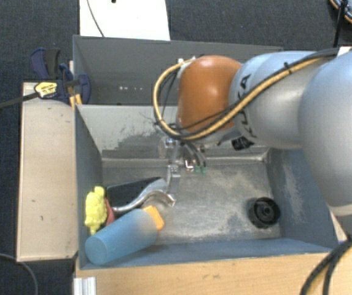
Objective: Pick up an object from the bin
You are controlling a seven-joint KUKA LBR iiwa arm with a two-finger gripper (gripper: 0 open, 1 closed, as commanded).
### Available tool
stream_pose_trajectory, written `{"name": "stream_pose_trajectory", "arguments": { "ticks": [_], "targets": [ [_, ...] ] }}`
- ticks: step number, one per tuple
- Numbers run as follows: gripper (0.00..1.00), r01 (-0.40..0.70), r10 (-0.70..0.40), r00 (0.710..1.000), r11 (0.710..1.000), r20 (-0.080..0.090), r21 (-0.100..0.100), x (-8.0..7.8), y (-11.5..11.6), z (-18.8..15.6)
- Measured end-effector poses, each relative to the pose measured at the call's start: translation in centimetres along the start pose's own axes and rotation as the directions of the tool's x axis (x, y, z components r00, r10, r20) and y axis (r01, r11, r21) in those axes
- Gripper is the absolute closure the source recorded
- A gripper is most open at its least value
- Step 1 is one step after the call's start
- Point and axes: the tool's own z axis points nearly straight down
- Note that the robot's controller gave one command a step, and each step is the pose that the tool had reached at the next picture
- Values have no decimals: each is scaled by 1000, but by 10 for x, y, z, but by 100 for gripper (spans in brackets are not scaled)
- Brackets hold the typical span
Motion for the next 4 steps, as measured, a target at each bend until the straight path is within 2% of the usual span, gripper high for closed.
{"name": "stream_pose_trajectory", "arguments": {
  "ticks": [1, 2, 3, 4],
  "targets": [
    [0, -3, 3, 1000, 1000, 7, -1, -1, -1, -5],
    [0, 24, -24, 1000, 1000, 10, -1, 32, 19, 45],
    [100, -84, 84, 996, 996, 5, -3, 26, 2, 55],
    [100, -85, 85, 996, 996, 5, -3, 26, 2, 55]
  ]
}}
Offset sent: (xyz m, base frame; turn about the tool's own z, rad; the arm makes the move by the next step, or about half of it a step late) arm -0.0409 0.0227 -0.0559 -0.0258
